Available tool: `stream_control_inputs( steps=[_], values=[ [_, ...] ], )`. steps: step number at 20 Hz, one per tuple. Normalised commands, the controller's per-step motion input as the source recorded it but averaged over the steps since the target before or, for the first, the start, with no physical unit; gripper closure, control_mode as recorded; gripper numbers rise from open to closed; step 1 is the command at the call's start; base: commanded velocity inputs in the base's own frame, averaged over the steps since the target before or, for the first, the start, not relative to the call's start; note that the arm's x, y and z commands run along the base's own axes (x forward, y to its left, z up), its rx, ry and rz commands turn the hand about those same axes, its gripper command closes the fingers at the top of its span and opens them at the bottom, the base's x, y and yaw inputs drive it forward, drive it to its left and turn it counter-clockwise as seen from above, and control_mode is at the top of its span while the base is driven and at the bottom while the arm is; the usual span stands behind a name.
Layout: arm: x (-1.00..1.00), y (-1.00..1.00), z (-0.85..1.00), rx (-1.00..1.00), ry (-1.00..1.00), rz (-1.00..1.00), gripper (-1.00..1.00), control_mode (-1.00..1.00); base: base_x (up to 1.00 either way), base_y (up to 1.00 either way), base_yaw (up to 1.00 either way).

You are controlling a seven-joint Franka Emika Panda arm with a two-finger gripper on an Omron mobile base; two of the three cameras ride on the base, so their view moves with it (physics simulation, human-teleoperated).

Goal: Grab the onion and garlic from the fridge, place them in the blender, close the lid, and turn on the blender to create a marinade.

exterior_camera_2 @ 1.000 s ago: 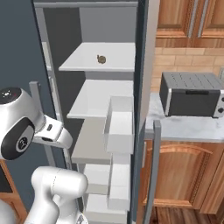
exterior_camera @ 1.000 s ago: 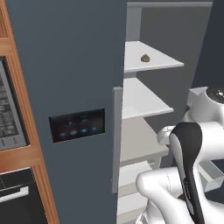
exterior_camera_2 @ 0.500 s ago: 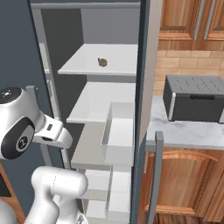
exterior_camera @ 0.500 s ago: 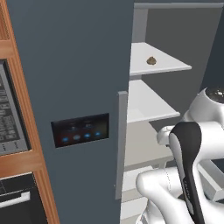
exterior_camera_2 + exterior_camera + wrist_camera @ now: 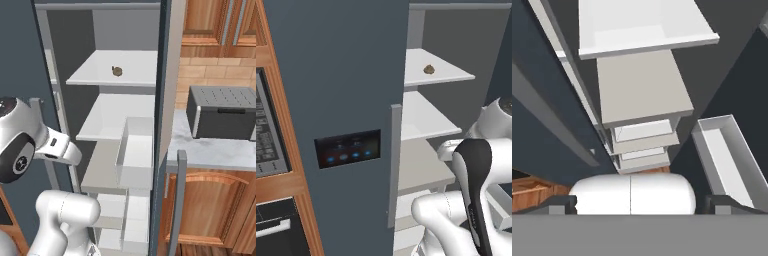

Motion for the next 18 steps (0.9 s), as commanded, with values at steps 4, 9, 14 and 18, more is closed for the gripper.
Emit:
stream_control_inputs(
  steps=[4,9,14,18],
  values=[
    [0.0,-0.21,1.0,-0.1,-0.37,0.03,-1.0,-1.0,0.0,0.0,0.0],
    [0.01,-0.25,0.92,-0.07,-0.38,0.0,-1.0,-1.0,0.0,0.0,0.0],
    [0.32,-0.05,0.65,-0.01,-0.22,0.0,-1.0,-1.0,0.0,0.0,0.0],
    [0.81,-0.01,0.41,0.01,0.0,0.0,-1.0,-1.0,0.0,0.0,0.0]
  ],
)
